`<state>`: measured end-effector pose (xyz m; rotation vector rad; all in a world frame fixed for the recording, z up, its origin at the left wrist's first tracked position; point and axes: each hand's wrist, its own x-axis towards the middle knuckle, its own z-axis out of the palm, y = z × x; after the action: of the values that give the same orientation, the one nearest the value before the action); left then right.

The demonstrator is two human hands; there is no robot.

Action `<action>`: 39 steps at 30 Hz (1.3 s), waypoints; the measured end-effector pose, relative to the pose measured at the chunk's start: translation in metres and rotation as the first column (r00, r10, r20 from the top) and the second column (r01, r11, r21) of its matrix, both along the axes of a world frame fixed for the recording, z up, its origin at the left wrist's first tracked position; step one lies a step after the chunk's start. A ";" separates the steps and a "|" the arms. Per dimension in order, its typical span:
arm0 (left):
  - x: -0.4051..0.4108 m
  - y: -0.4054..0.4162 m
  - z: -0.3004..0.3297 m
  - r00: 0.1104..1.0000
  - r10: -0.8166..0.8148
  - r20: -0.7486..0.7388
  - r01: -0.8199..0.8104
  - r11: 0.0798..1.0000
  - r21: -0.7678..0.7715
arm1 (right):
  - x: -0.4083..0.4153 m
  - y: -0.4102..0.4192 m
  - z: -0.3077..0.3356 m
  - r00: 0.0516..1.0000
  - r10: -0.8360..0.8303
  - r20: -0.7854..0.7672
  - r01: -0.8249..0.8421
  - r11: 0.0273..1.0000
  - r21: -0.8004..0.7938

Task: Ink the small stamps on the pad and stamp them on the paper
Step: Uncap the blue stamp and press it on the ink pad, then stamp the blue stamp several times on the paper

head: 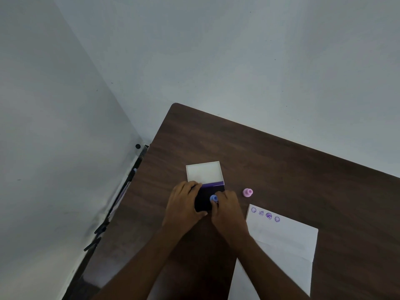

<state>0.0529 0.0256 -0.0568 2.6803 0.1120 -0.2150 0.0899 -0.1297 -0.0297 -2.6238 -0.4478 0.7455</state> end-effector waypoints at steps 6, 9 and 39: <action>-0.001 0.001 -0.002 1.000 0.007 0.021 -0.007 1.000 0.004 | 0.000 -0.001 -0.003 1.000 0.025 -0.004 -0.025 0.999 -0.031; 0.000 0.001 -0.003 1.000 0.003 0.016 -0.003 1.000 0.000 | 0.000 -0.002 -0.003 0.999 0.008 -0.032 -0.009 0.999 -0.032; 0.004 -0.002 0.007 0.998 -0.001 -0.069 0.006 0.998 0.070 | 0.010 0.002 -0.012 0.981 -0.156 -0.111 0.160 0.987 0.019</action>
<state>0.0569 0.0240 -0.0498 2.7433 0.1385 -0.3100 0.1002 -0.1273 -0.0420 -2.5413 -0.2142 0.8186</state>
